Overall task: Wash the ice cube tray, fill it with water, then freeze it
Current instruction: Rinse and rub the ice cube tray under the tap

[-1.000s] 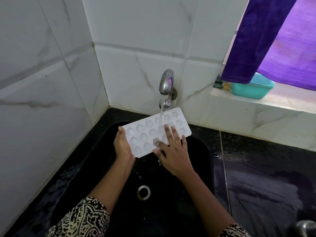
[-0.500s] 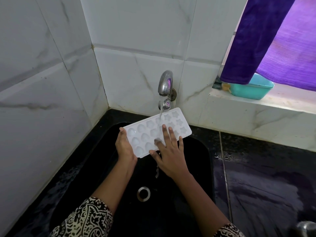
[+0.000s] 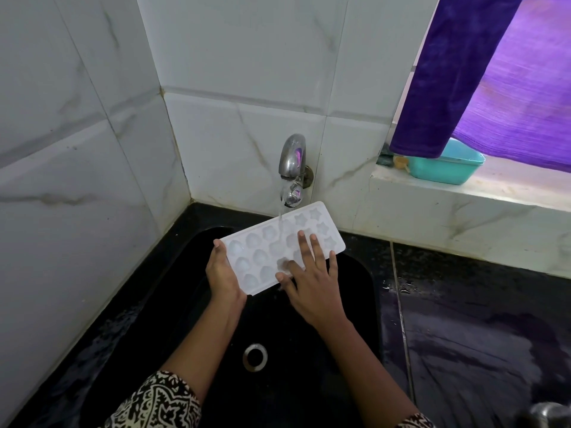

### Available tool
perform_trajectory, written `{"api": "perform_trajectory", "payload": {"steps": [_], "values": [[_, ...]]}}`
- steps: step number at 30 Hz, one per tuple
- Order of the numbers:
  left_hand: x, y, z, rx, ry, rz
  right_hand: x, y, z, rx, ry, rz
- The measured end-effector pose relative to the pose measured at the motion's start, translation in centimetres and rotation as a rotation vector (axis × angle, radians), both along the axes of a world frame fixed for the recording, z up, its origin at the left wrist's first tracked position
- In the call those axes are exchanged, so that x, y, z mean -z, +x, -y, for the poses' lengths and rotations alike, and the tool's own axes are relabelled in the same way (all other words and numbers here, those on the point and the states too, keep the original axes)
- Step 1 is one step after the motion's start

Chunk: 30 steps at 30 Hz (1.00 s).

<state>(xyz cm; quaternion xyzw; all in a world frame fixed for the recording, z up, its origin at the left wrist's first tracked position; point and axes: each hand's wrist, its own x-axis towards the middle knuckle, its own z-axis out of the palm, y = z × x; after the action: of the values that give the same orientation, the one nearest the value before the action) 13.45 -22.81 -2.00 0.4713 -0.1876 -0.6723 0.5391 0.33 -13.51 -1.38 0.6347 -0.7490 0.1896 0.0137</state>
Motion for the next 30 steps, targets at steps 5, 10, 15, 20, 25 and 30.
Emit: {"api": "perform_trajectory", "payload": {"steps": [5, 10, 15, 20, 25, 30], "values": [[-0.3, 0.1, 0.2, -0.012, 0.014, -0.009, 0.3, 1.1, -0.1, -0.049, 0.051, -0.003], [-0.5, -0.1, -0.8, 0.011, 0.032, -0.001, -0.6, 0.4, -0.4, 0.008, 0.005, 0.037], [-1.2, -0.1, -0.8, -0.008, 0.025, 0.042, -0.3, 1.1, -1.3, -0.061, 0.074, 0.035], [-1.5, -0.9, -1.2, 0.067, 0.048, 0.035, -1.5, -0.5, -2.0, 0.062, -0.088, 0.248], [-2.0, -1.7, -1.1, 0.138, 0.046, 0.036, -2.9, -0.3, -0.5, 0.057, -0.104, 0.199], [-2.9, -2.5, -1.0, 0.222, 0.084, 0.031, -4.0, 0.5, 1.9, 0.026, -0.042, 0.074]]}}
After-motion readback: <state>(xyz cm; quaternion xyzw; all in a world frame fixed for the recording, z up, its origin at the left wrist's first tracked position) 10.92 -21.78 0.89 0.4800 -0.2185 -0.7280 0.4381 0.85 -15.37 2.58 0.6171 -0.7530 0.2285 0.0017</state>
